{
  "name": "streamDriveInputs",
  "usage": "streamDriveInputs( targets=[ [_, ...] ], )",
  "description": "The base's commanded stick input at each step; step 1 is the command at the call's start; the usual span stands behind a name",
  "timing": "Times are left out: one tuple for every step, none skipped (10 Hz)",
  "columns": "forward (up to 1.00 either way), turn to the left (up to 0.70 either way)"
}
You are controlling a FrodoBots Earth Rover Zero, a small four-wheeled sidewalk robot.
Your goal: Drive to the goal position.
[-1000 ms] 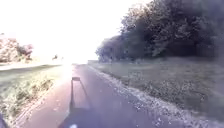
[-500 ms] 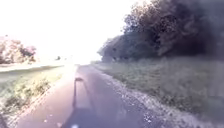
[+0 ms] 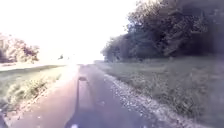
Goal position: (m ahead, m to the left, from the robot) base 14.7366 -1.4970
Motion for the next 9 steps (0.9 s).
streamDriveInputs(
  targets=[
    [0.70,0.14],
    [0.70,0.14],
    [0.70,0.14],
    [0.70,0.14],
    [0.70,0.14],
    [0.70,0.14],
    [0.70,0.14],
    [0.70,0.14],
    [0.70,0.14]
  ],
)
